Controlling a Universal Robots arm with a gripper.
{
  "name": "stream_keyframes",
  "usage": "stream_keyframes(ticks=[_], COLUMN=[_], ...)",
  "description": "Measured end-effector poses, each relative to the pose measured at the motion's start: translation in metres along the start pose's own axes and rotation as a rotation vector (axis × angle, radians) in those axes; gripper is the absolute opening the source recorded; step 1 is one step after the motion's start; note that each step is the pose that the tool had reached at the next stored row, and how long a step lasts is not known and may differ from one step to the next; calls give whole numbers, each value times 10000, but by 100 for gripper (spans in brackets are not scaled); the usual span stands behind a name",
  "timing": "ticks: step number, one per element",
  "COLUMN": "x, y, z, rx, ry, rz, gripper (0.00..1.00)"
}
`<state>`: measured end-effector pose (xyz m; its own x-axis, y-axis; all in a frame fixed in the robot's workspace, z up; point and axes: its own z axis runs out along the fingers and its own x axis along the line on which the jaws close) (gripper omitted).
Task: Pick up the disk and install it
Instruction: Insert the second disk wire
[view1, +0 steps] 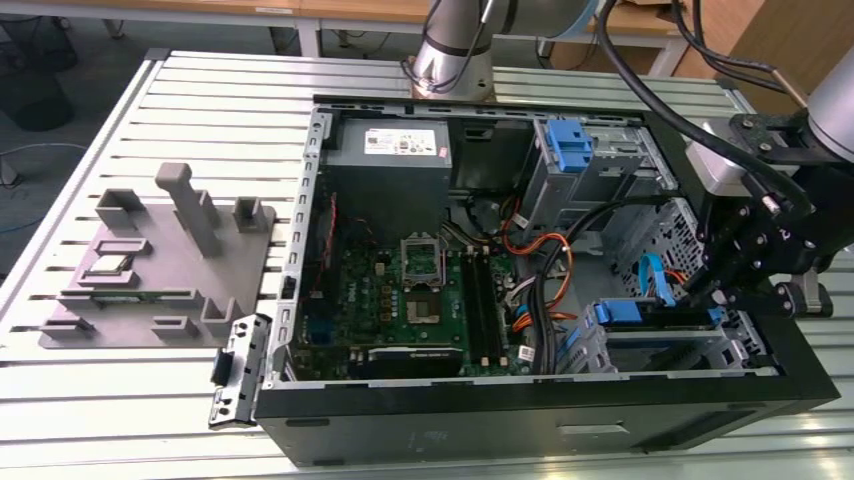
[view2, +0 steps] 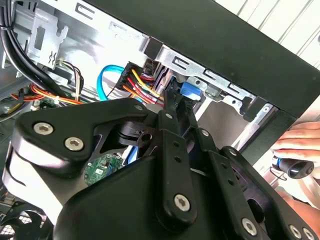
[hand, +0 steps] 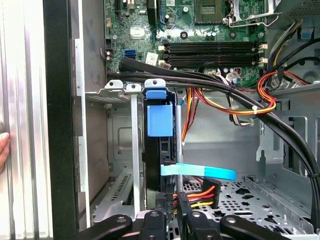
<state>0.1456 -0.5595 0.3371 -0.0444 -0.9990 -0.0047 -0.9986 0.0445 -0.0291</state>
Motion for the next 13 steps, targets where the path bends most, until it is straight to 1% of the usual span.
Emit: stream_keyframes(ticks=[1,3,4,11,13], x=[0,0,0,0,0], y=[0,0,0,0,17], z=[0,1,1,-14,-18], rx=[0,0,0,1,15], ry=[0,0,0,-4,0], rz=[0,0,0,-1,0], gripper=[22,22,16,16,16])
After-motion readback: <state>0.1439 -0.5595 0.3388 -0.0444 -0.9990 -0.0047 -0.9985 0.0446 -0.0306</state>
